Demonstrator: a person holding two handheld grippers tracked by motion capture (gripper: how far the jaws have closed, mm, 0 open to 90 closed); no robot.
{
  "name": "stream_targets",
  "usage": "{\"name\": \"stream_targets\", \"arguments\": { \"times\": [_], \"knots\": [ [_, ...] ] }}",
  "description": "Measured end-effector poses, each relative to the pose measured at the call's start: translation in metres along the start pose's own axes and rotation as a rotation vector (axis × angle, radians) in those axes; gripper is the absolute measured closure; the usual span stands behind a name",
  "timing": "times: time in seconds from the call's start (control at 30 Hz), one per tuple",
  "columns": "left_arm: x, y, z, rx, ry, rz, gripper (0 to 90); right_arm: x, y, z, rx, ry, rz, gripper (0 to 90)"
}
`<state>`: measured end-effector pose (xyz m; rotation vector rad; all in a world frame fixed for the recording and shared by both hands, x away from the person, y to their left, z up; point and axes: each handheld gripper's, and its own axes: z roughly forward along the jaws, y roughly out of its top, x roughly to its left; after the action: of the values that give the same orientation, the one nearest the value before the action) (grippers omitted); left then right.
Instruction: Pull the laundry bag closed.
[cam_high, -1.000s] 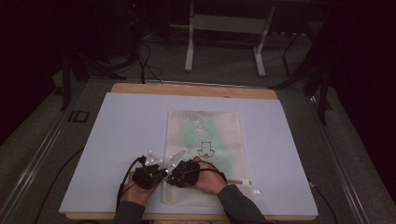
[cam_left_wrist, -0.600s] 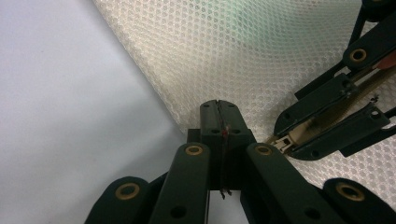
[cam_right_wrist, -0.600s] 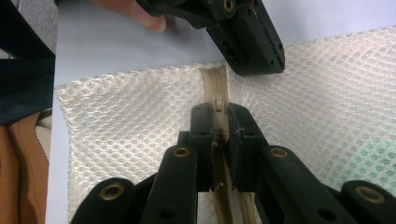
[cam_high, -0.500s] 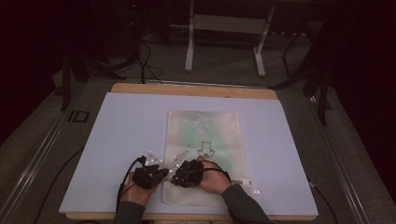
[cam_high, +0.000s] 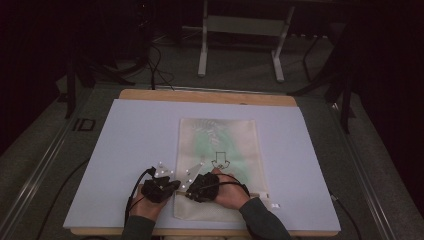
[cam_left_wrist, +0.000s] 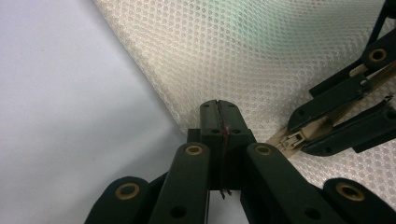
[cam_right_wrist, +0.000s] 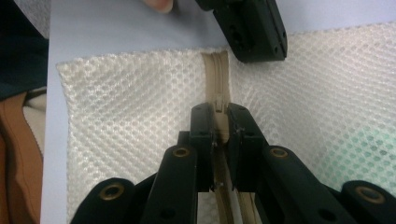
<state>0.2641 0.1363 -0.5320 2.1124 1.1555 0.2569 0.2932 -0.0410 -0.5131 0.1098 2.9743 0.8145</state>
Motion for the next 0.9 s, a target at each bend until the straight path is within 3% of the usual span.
{"name": "stream_targets", "arguments": {
  "times": [0.9],
  "knots": [
    [0.002, 0.000, 0.000, -0.001, -0.015, -0.012, 89.7, 0.008, -0.009, -0.013, 0.098, -0.047, -0.055, 82.2]
  ]
}}
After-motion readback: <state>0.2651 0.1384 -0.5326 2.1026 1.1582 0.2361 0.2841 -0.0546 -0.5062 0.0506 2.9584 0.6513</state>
